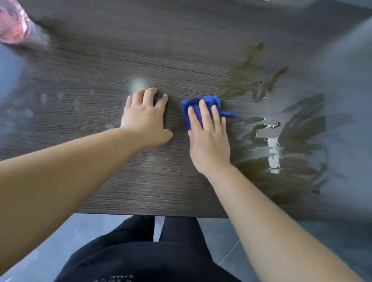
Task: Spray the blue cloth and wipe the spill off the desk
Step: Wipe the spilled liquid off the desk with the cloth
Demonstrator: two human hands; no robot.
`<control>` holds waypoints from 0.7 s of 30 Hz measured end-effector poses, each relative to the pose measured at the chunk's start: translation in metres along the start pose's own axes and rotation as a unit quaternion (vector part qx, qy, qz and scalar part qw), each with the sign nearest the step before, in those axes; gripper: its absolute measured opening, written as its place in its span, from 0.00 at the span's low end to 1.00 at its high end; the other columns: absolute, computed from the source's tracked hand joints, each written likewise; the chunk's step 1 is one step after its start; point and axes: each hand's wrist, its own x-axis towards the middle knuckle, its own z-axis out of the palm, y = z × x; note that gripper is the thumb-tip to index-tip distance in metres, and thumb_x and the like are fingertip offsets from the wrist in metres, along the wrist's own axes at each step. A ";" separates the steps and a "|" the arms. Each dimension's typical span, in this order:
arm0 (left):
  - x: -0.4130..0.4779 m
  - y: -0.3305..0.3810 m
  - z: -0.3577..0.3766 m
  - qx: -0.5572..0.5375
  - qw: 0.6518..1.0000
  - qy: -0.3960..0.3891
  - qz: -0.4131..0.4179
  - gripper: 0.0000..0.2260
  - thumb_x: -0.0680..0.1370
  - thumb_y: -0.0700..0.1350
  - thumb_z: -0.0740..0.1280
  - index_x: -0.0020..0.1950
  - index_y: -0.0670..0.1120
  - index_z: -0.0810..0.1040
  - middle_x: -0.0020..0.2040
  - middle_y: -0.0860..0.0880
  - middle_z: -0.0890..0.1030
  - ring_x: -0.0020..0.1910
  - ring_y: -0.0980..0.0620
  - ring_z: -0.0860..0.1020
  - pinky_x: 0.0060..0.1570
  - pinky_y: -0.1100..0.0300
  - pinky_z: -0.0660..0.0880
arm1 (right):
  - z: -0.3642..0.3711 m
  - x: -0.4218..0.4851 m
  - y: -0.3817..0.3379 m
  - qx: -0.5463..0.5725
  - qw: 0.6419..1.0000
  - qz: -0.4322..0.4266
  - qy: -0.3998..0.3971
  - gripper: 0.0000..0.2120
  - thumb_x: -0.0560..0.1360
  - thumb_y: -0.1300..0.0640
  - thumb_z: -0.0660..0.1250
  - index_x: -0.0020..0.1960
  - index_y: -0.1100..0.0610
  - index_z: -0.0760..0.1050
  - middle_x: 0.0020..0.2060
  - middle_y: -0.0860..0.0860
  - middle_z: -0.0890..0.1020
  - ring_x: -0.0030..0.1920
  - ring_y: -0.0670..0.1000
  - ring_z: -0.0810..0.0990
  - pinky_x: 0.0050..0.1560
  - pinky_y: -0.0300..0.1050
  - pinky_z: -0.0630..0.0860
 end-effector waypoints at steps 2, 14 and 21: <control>0.001 0.000 -0.003 0.016 1.000 -0.018 -0.001 0.38 0.69 0.58 0.68 0.75 0.49 0.56 0.74 0.44 0.54 0.72 0.41 0.52 0.70 0.47 0.54 | -0.012 0.049 0.012 0.002 0.998 0.058 0.010 0.25 0.82 0.53 0.53 0.77 0.53 0.50 0.77 0.54 0.49 0.76 0.59 0.47 0.73 0.57 0.47; 0.019 0.025 -0.014 0.018 1.000 -0.018 -0.014 0.27 0.71 0.53 0.66 0.68 0.47 0.64 0.68 0.44 0.61 0.67 0.41 0.59 0.62 0.49 0.63 | 0.002 -0.017 -0.010 -0.022 0.999 0.041 0.021 0.27 0.79 0.49 0.55 0.75 0.56 0.57 0.75 0.58 0.58 0.74 0.62 0.56 0.72 0.59 0.51; 0.037 0.027 -0.025 0.042 0.995 -0.090 -0.020 0.40 0.68 0.54 0.73 0.74 0.53 0.55 0.70 0.45 0.57 0.68 0.41 0.57 0.56 0.49 0.69 | -0.021 0.075 0.042 0.008 0.993 0.113 0.022 0.25 0.82 0.50 0.51 0.77 0.51 0.50 0.77 0.52 0.50 0.76 0.57 0.48 0.74 0.56 0.45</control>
